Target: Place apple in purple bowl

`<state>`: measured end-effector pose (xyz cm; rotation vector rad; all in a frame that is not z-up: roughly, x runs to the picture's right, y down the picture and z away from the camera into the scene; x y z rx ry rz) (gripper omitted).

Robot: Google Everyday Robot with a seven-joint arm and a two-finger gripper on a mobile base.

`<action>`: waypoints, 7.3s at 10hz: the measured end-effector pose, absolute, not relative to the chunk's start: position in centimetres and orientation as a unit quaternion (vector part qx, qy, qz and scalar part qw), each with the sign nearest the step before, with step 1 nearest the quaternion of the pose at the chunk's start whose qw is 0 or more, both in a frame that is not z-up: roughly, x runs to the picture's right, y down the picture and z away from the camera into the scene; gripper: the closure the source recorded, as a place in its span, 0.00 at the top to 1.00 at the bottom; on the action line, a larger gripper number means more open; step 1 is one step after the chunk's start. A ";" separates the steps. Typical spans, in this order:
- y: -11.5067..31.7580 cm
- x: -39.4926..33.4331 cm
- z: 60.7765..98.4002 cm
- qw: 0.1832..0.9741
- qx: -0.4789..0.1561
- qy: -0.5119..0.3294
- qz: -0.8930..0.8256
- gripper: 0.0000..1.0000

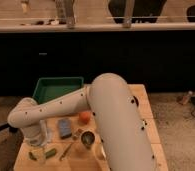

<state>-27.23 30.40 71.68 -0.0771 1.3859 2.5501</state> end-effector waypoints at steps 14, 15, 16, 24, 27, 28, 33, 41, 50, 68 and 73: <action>30.4 -27.2 71.7 0.119 -0.026 0.474 0.872 0.80; 30.4 -27.2 71.7 0.119 -0.026 0.474 0.872 0.80; 30.4 -27.2 71.7 0.119 -0.026 0.474 0.872 0.80; 30.5 -27.2 71.7 0.119 -0.026 0.475 0.872 0.80; 30.5 -27.2 71.7 0.119 -0.026 0.475 0.872 0.80; 30.5 -27.2 71.7 0.119 -0.026 0.475 0.872 0.80; 30.5 -27.2 71.7 0.119 -0.026 0.475 0.872 0.80; 30.5 -27.2 71.7 0.119 -0.026 0.475 0.872 0.80; 30.4 -27.2 71.7 0.119 -0.026 0.474 0.872 0.80; 30.2 -27.2 71.6 0.117 -0.026 0.470 0.874 0.80; 28.4 -27.2 70.7 0.083 -0.015 0.434 0.897 0.80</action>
